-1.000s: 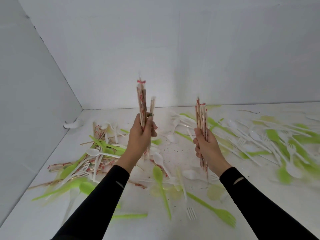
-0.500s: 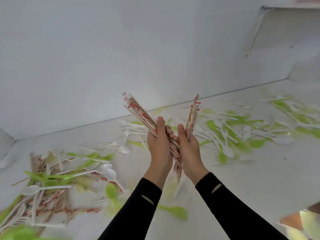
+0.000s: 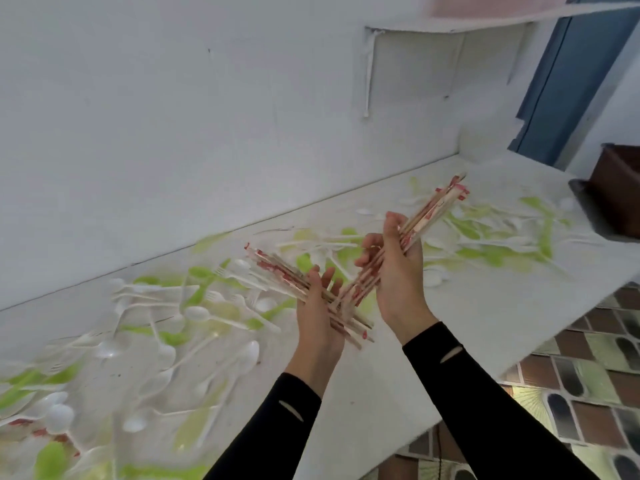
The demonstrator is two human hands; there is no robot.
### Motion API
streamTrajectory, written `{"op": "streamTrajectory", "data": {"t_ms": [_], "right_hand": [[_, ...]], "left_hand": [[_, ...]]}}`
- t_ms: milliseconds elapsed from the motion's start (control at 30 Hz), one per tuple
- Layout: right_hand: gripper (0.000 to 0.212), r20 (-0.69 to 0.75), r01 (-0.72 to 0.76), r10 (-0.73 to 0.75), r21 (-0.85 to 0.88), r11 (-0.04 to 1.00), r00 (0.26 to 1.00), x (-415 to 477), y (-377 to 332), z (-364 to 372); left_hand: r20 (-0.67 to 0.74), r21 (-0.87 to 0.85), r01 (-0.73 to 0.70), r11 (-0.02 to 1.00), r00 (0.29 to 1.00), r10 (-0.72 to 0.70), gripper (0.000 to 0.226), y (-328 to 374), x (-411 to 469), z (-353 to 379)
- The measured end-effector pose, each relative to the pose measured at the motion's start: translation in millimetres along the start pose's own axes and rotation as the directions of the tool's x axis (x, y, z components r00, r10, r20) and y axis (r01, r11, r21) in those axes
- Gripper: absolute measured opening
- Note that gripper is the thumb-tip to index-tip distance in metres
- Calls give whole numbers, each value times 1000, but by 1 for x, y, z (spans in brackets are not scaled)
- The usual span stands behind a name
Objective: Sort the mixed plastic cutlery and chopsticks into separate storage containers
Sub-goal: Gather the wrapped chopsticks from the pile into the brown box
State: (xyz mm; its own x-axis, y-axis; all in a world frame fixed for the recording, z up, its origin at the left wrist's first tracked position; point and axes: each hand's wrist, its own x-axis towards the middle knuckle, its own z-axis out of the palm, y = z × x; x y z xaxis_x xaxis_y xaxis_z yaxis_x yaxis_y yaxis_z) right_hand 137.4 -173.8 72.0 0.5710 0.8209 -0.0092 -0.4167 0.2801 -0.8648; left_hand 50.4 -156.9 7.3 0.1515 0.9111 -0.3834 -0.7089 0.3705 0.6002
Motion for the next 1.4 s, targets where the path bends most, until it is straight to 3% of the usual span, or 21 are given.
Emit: {"op": "streamTrajectory", "data": {"t_ms": [67,167,300,433,667,833,1100,1400], "right_hand": [[16,29,-33,34,-22,999,999,5,0,-25],[20,16,-90,91,-51,995,996,20,-13,-69],[22,-12,-18,17,-91,996,1000,50,-52,-130],[23,-145,-10,-23,-226,974,989,64,-80,-196],[25,-264,36,-118,-295,955,957,66,-94,-261],[25,-381,122,-237,-301,946,894,84,-114,-294],[23,-439,83,-180,-231,969,880,146,-158,-371],[33,-458,1,-169,-346,938,873,244,-244,-453]], "left_hand": [[54,-47,103,994,993,-101,30,-30,2,29],[107,14,151,988,983,-152,28,-76,6,66],[126,-74,136,988,984,-126,21,-118,14,99],[102,-114,111,987,990,-99,23,-148,20,132],[145,-6,204,979,969,-201,34,-218,1,209],[257,76,303,950,915,-312,28,-272,-22,249],[406,122,435,892,798,-445,18,-331,-11,318],[428,227,322,919,815,-391,16,-395,31,436]]}}
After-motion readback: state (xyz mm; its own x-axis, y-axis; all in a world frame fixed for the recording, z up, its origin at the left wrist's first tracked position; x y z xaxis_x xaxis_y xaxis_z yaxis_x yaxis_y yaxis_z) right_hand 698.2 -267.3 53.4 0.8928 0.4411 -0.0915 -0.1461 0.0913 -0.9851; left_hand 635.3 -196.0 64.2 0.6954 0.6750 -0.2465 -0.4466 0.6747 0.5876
